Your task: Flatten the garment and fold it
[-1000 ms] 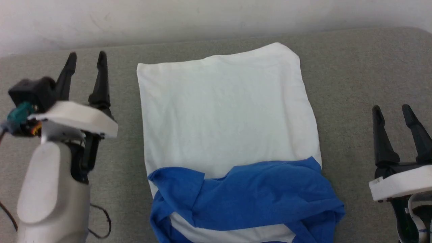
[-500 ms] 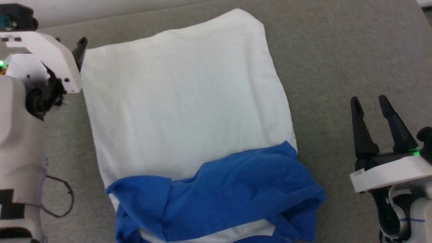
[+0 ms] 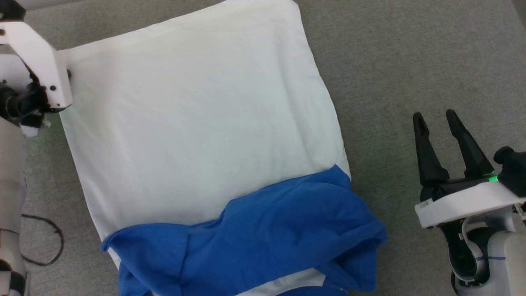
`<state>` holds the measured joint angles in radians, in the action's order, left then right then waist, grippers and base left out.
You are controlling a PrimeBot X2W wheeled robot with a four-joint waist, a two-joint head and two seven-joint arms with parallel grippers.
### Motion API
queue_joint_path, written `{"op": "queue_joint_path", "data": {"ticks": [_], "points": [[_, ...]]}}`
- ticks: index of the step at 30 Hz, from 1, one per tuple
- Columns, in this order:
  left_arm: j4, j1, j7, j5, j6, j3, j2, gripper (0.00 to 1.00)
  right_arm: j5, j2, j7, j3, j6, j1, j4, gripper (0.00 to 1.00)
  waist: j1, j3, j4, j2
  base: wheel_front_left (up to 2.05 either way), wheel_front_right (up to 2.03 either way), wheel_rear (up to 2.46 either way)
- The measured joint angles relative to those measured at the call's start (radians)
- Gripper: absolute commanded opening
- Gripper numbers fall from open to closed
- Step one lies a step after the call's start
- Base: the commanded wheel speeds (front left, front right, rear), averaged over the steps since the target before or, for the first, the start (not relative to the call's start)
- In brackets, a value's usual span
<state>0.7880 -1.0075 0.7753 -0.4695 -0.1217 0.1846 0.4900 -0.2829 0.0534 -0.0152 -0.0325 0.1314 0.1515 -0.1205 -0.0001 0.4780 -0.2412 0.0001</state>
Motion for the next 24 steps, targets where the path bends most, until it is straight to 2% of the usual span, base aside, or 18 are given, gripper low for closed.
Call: {"op": "queue_joint_path", "data": {"ticks": [4,9,12,18,24], "points": [[-0.012,0.005,-0.043,0.016,0.014,0.023,-0.013,0.00,-0.001,0.003,-0.012,0.010,0.000,0.030,0.001,1.00,0.0001,-0.002,0.015,0.0000,0.00,0.00,0.00],[-0.035,0.055,-0.216,0.046,0.034,0.035,-0.040,0.00,-0.035,0.027,-0.045,0.023,0.000,0.078,0.014,1.00,0.0003,-0.016,0.041,0.0000,0.00,0.00,0.00],[-0.043,0.082,-0.322,0.049,0.044,0.034,-0.063,0.00,-0.086,0.056,-0.103,0.030,0.000,0.145,0.062,1.00,0.0003,-0.029,0.061,0.0000,0.00,0.00,0.00],[-0.091,0.093,-0.482,0.055,0.046,0.039,-0.109,0.00,-0.206,0.130,-0.257,0.040,0.000,0.390,0.286,1.00,0.0003,-0.039,0.118,0.0000,0.00,0.00,0.00],[-0.148,0.048,-0.561,0.059,0.045,0.065,-0.169,0.00,-0.258,0.179,-0.383,0.094,0.000,0.671,0.565,1.00,0.0003,-0.014,0.186,0.0000,0.00,0.00,0.00]]}}
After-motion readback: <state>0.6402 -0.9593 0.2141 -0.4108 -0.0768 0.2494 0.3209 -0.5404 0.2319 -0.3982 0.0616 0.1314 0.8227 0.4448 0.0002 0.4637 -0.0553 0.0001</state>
